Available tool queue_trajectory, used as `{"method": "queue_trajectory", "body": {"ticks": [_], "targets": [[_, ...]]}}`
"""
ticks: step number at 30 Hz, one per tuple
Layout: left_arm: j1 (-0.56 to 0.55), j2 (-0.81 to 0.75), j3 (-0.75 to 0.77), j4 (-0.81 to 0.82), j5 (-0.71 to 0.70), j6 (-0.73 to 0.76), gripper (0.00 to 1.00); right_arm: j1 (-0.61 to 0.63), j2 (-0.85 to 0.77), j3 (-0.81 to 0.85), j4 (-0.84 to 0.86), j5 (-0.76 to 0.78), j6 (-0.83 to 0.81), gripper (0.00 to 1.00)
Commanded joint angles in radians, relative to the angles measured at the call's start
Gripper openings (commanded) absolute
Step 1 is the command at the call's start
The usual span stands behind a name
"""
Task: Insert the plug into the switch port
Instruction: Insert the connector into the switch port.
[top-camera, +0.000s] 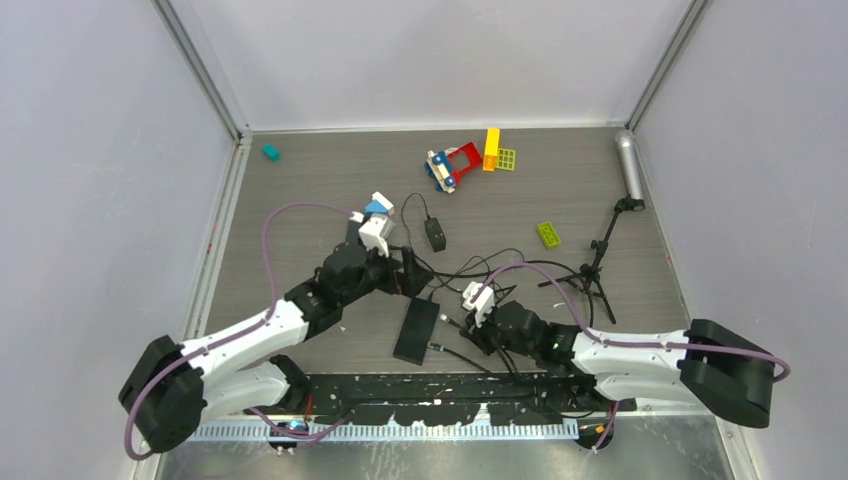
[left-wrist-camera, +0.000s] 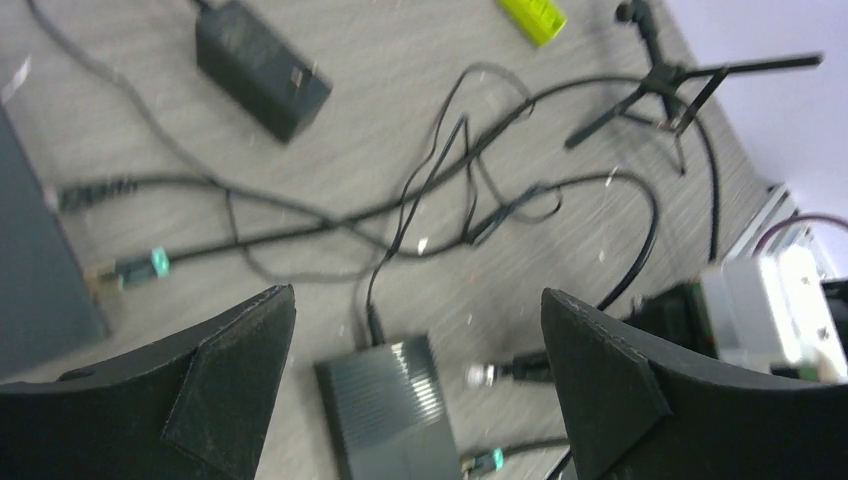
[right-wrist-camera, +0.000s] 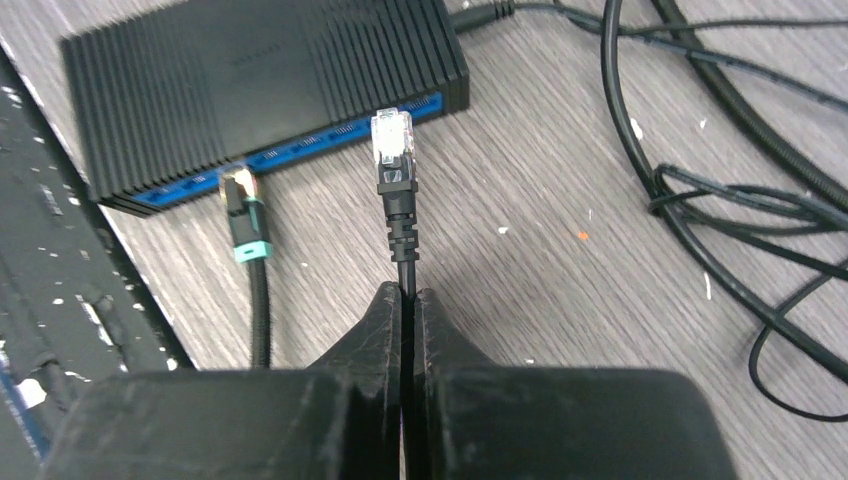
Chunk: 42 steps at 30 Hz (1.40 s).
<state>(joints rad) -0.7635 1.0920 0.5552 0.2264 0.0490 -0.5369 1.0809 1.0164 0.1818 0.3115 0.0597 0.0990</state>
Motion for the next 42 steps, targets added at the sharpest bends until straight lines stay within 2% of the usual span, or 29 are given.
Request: {"method": "queue_trajectory", "body": {"ticks": [1,5,8,11,14,17,21,30,36,42], "targets": [[-0.007,-0.126,-0.095,-0.140,-0.012,-0.062,0.95,0.026,0.049,0.017,0.061,0.141,0.070,0.00],[-0.095,-0.215,-0.139,-0.220,-0.106,-0.074,0.95,0.049,0.041,0.022,0.031,0.202,0.110,0.01],[-0.187,-0.244,-0.144,-0.285,-0.194,-0.078,0.96,0.065,0.062,0.069,-0.023,0.154,0.098,0.00],[-0.200,-0.248,-0.156,-0.280,-0.210,-0.096,0.96,0.077,0.089,0.141,-0.129,0.111,0.065,0.00],[-0.203,-0.233,-0.170,-0.245,-0.197,-0.102,0.96,0.088,0.087,0.160,-0.165,0.096,0.056,0.00],[-0.228,-0.196,-0.155,-0.245,-0.202,-0.086,0.97,0.103,0.051,0.155,-0.190,0.088,0.071,0.00],[-0.292,-0.111,-0.109,-0.301,-0.283,-0.065,0.99,0.112,-0.016,0.125,-0.185,0.096,0.073,0.01],[-0.421,0.006,-0.082,-0.312,-0.398,-0.084,1.00,0.112,-0.024,0.070,-0.031,0.284,-0.040,0.00],[-0.457,0.122,-0.066,-0.263,-0.464,-0.102,1.00,0.112,0.010,0.095,-0.072,0.211,-0.052,0.00],[-0.474,0.232,-0.018,-0.272,-0.494,-0.104,0.97,0.113,-0.125,0.074,-0.141,0.168,0.003,0.00]]}}
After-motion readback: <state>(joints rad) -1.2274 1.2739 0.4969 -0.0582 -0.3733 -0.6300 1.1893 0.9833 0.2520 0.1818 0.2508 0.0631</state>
